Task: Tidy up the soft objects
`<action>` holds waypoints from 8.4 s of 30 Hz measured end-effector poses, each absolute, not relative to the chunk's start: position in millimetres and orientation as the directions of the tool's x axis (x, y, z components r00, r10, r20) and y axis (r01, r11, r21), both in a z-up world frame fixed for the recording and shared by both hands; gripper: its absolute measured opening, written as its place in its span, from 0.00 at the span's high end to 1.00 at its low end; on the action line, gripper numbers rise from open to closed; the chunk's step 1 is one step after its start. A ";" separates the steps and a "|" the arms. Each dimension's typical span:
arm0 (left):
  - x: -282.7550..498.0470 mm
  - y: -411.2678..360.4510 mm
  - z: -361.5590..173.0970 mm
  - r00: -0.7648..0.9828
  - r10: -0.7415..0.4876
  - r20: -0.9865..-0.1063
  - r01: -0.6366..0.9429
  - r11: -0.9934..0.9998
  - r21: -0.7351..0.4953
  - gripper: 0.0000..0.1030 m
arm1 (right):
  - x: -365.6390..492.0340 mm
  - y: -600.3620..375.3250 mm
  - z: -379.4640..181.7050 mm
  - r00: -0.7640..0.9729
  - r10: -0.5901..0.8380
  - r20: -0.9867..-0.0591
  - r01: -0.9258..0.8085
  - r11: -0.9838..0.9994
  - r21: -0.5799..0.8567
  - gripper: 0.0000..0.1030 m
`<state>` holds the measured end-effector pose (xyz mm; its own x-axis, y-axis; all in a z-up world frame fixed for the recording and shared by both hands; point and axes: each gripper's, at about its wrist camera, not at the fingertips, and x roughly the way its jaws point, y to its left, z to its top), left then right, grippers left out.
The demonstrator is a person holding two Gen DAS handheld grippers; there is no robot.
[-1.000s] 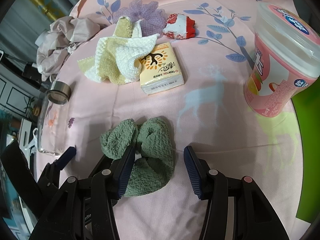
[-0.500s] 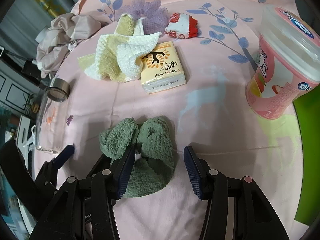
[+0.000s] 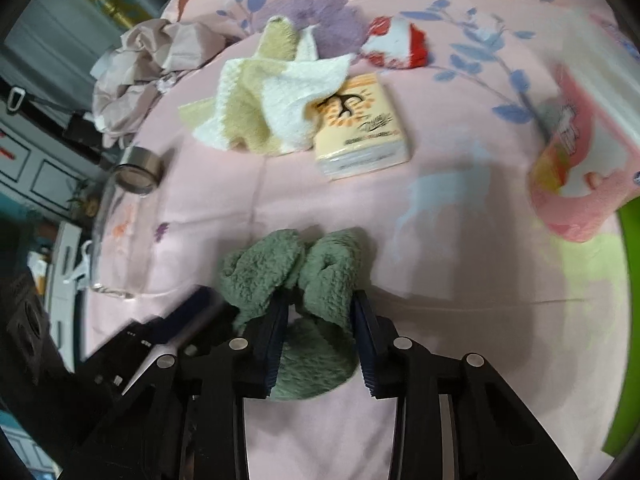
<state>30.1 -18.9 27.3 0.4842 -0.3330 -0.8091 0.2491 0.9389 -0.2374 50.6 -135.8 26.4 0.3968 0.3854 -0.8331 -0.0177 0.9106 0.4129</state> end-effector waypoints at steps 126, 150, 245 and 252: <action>43.5 95.9 89.1 0.591 -0.321 -0.740 -0.025 0.910 -0.415 0.08 | 253.5 -93.9 33.5 0.489 0.062 -0.870 0.092 0.988 0.122 0.81; 29.2 95.7 92.8 0.624 -0.287 -0.726 -0.043 0.916 -0.399 0.08 | 101.7 -77.4 100.4 0.396 0.151 -0.906 -0.246 0.968 0.054 0.81; 31.0 -278.8 159.4 0.302 -0.712 -0.634 0.696 0.619 -0.364 0.95 | -56.5 -396.5 111.5 0.909 0.069 -0.411 0.291 0.600 0.745 0.87; 34.5 -275.3 148.6 0.304 -0.690 -0.657 0.662 0.649 -0.375 0.95 | -44.2 -412.6 90.3 0.882 0.045 -0.470 0.363 0.570 0.737 0.87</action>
